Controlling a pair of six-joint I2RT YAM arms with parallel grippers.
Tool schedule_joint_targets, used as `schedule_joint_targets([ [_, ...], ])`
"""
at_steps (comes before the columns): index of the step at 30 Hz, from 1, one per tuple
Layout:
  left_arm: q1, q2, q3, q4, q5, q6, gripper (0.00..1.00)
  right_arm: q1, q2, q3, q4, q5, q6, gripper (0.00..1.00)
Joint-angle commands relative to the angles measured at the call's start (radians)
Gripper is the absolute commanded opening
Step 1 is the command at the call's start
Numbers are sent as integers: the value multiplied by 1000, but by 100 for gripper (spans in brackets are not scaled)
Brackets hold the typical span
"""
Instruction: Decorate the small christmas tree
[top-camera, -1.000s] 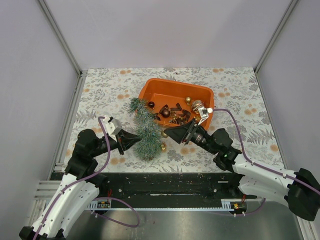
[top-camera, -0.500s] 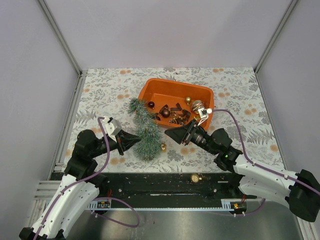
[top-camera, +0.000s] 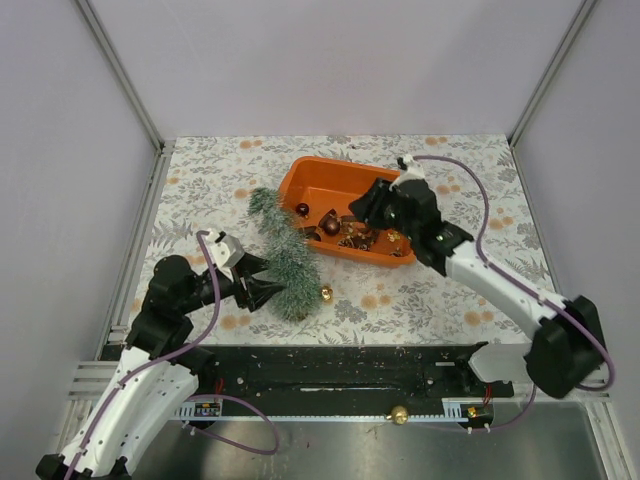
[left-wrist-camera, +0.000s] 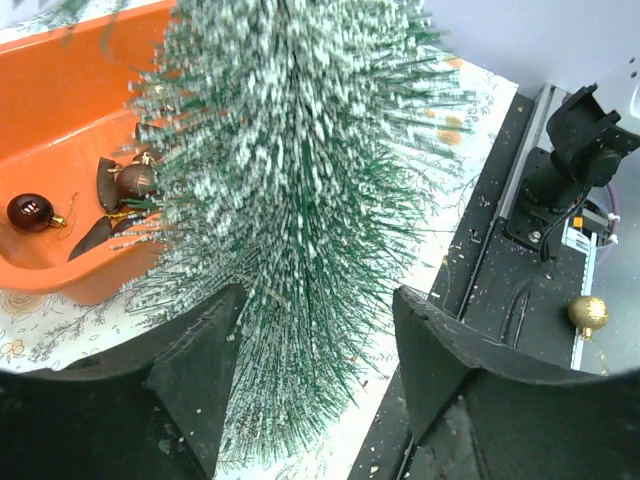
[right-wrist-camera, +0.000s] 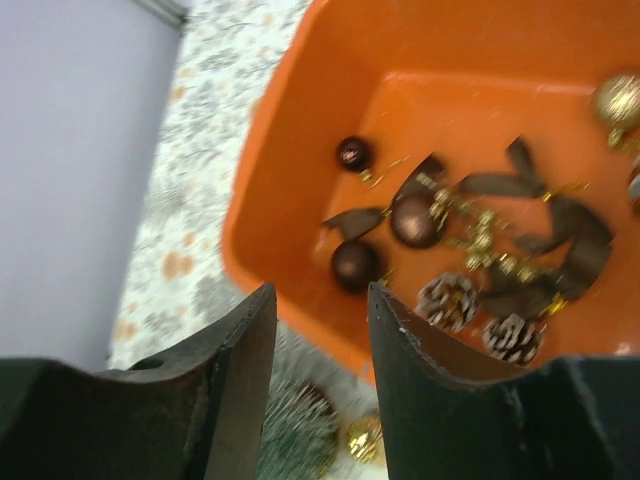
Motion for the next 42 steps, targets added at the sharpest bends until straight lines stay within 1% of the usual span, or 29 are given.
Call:
schedule_joint_targets([
  [1, 4, 5, 77, -25, -39, 25, 69, -38, 246, 244, -167, 51, -204, 52],
  [2, 4, 3, 83, -32, -42, 27, 74, -47, 293, 302, -184, 51, -231, 54],
  [3, 4, 0, 90, -44, -47, 30, 84, -52, 349, 355, -196, 51, -254, 55],
  [4, 4, -3, 97, -53, -50, 30, 91, -61, 427, 396, -210, 48, -262, 56],
  [5, 4, -8, 104, -67, -50, 34, 95, -75, 486, 445, -223, 33, -264, 57],
  [7, 4, -25, 117, -84, -58, 40, 99, -90, 580, 511, -239, 19, -267, 58],
  [10, 4, -46, 147, -124, -69, 56, 99, -106, 705, 603, -282, 23, -268, 58],
  [12, 4, -52, 169, -157, -76, 63, 99, -107, 765, 636, -302, 46, -287, 57],
  [14, 4, -61, 190, -194, -81, 63, 99, -107, 805, 660, -313, 62, -307, 55],
  [16, 4, -74, 204, -229, -91, 97, 99, -106, 836, 679, -328, 80, -316, 55],
  [19, 4, -97, 219, -271, -121, 114, 99, -106, 861, 682, -345, 100, -342, 54],
  [25, 4, -109, 278, -348, -157, 146, 99, -104, 875, 653, -349, 141, -376, 52],
  [27, 4, -115, 287, -352, -167, 148, 99, -104, 885, 653, -351, 146, -385, 50],
  [30, 4, -127, 307, -348, -158, 159, 99, -104, 904, 668, -363, 149, -397, 45],
  [33, 4, -104, 353, -343, -147, 178, 99, -104, 905, 673, -377, 161, -408, 43],
  [36, 5, -69, 399, -343, -136, 195, 99, -103, 859, 645, -374, 174, -420, 44],
  [42, 4, -54, 423, -317, -115, 198, 99, -103, 743, 579, -345, 191, -439, 49],
])
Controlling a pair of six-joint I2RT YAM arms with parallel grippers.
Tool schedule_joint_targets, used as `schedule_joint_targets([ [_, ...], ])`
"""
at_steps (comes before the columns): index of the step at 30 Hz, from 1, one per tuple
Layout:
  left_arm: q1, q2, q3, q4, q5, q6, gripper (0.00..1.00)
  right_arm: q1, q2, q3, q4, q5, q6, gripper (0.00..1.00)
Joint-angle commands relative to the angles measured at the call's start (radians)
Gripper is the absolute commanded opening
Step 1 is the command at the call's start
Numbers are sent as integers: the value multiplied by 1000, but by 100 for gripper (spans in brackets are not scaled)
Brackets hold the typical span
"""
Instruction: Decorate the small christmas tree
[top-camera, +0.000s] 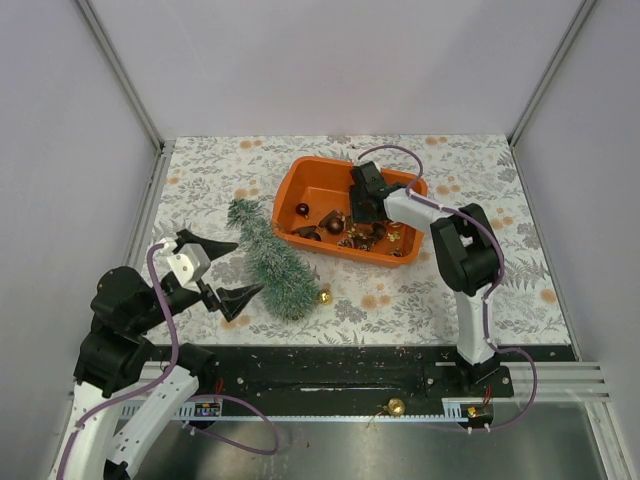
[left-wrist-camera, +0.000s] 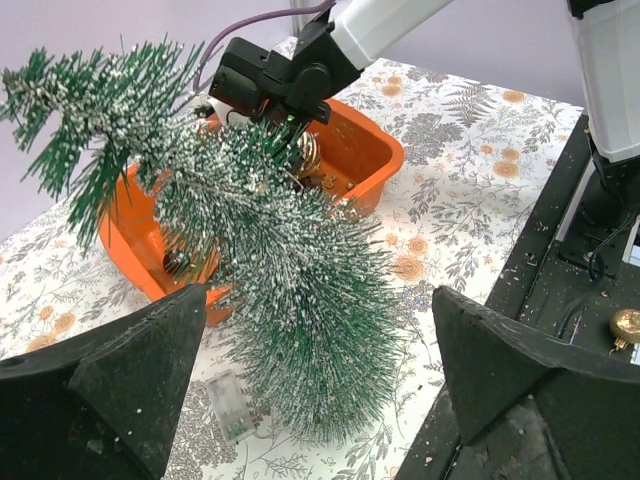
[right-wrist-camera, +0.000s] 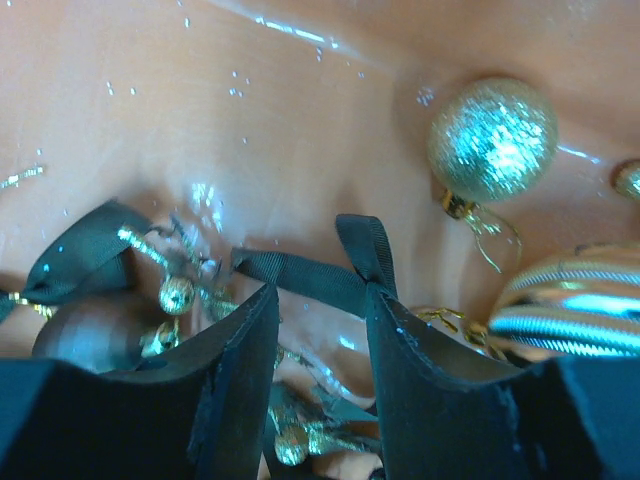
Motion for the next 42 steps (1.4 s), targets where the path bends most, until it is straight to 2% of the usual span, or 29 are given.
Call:
schedule_joint_targets([
  [1, 4, 11, 42, 45, 15, 20, 99, 2, -137, -29, 22, 48, -35, 50],
  [7, 4, 25, 62, 51, 6, 53, 99, 5, -124, -34, 15, 68, -54, 55],
  [14, 5, 34, 93, 56, -19, 73, 99, 3, -9, 11, -2, 50, -47, 54],
  [18, 4, 38, 114, 56, -35, 72, 99, 3, 24, 35, -1, 44, -43, 48],
  [19, 4, 40, 117, 56, -43, 72, 99, 3, 27, 40, -2, 39, -41, 45],
  [21, 4, 43, 125, 56, -51, 75, 99, 5, 21, 49, -2, 30, -38, 32],
  [25, 4, 46, 148, 56, -59, 87, 99, 6, -64, 58, 16, 1, -35, 16],
  [30, 5, 57, 173, 57, -55, 105, 99, 25, -257, 86, 30, -28, -47, 5],
  [34, 4, 45, 171, 71, -49, 110, 99, 42, -419, 85, 45, -44, -67, 0],
  [42, 4, 18, 160, 71, -26, 102, 99, 81, -645, 22, 96, -171, -64, 0],
])
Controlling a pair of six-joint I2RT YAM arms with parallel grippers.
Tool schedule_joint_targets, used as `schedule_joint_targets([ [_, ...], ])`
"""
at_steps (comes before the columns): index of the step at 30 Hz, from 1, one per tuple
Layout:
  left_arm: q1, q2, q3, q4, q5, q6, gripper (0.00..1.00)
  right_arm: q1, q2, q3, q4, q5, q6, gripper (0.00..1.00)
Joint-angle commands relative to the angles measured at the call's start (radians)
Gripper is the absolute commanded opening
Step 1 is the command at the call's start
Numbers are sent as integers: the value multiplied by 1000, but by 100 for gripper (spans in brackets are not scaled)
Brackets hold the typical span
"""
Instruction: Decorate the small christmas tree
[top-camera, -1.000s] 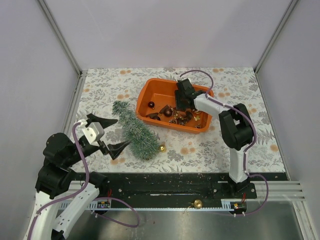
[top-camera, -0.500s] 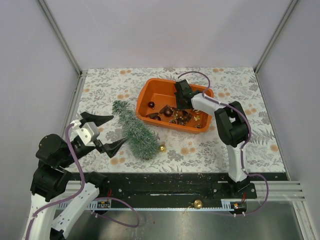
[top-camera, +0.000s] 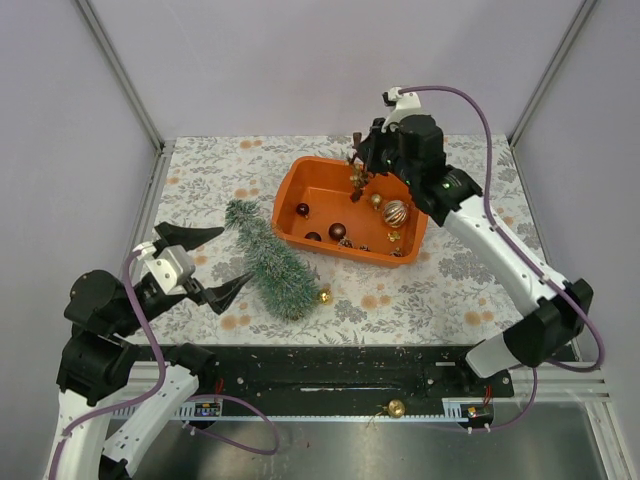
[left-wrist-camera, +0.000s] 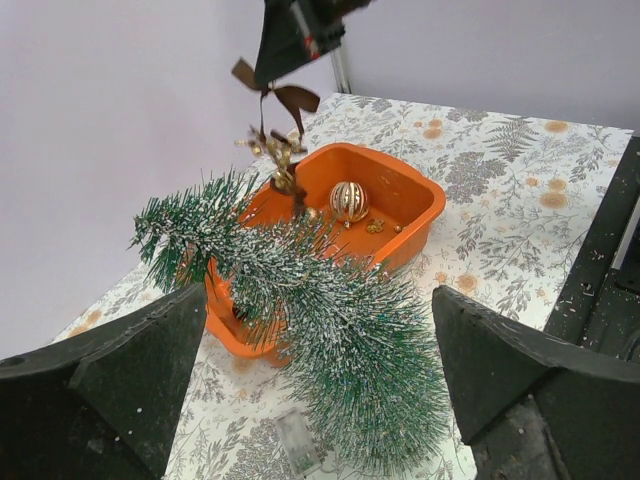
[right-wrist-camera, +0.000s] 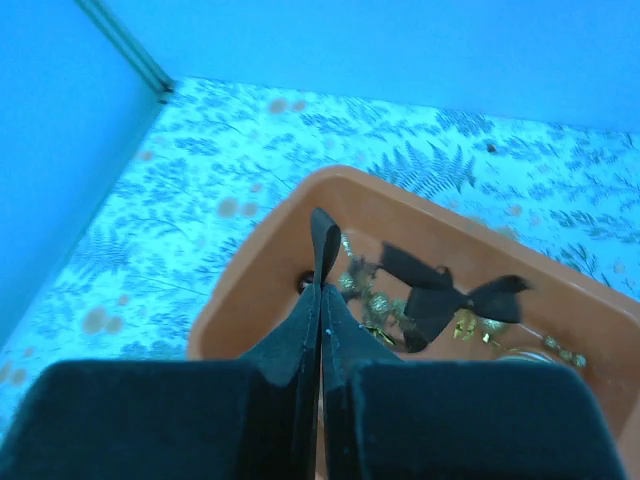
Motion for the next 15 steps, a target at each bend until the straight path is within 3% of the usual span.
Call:
schedule_joint_targets([
  [1, 4, -22, 19, 51, 11, 6, 99, 41, -104, -2, 36, -146, -35, 0],
  [15, 4, 80, 85, 154, 183, -10, 99, 51, -457, 99, -6, -537, -63, 0],
])
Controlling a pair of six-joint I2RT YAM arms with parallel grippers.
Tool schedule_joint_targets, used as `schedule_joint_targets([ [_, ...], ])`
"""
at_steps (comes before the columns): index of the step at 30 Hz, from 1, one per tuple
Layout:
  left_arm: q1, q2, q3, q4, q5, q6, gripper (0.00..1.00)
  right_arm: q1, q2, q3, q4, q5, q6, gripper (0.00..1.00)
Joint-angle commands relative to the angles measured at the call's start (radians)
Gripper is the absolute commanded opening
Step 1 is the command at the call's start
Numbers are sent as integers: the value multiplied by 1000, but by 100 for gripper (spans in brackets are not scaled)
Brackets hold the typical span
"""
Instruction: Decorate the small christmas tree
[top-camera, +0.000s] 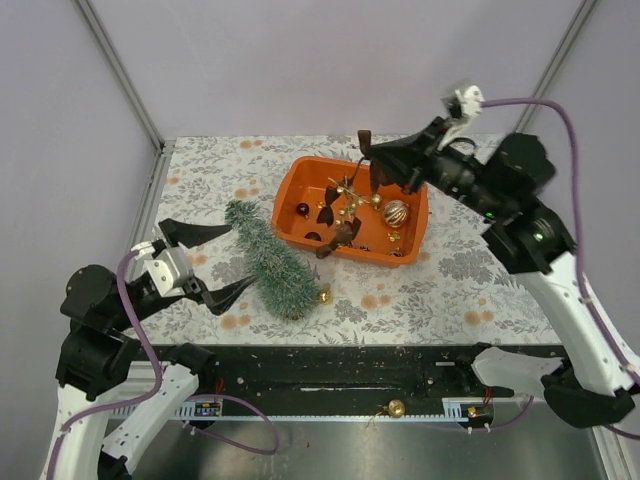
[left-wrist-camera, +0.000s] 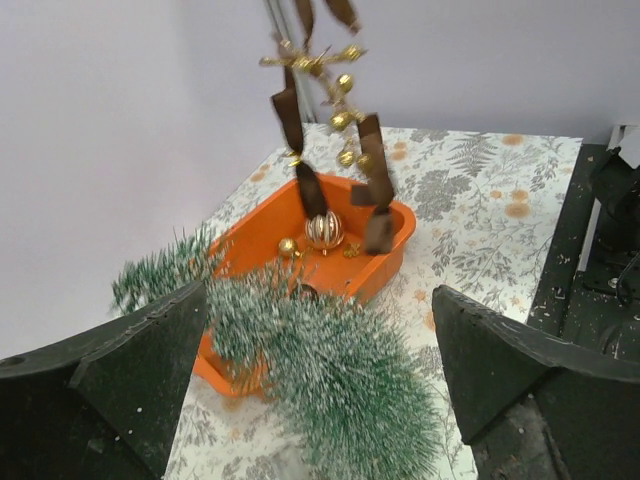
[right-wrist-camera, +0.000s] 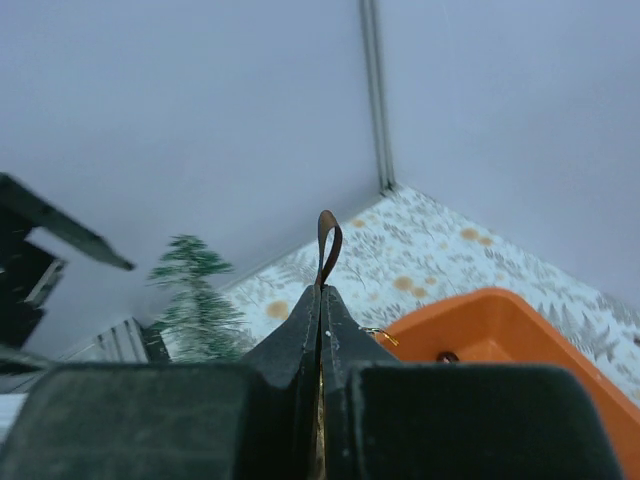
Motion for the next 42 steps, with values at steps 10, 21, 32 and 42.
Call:
schedule_joint_targets([
  [10, 2, 239, 191, 335, 273, -207, 99, 5, -176, 100, 7, -396, 117, 0],
  [21, -126, 336, 179, 423, 467, -304, 99, 5, -159, 109, 127, -508, 206, 0],
  [32, -383, 498, 288, 318, 275, -112, 99, 4, -104, 117, 266, -575, 298, 0],
  [42, -453, 563, 282, 340, 125, -54, 99, 5, -115, 91, 288, -587, 309, 0],
])
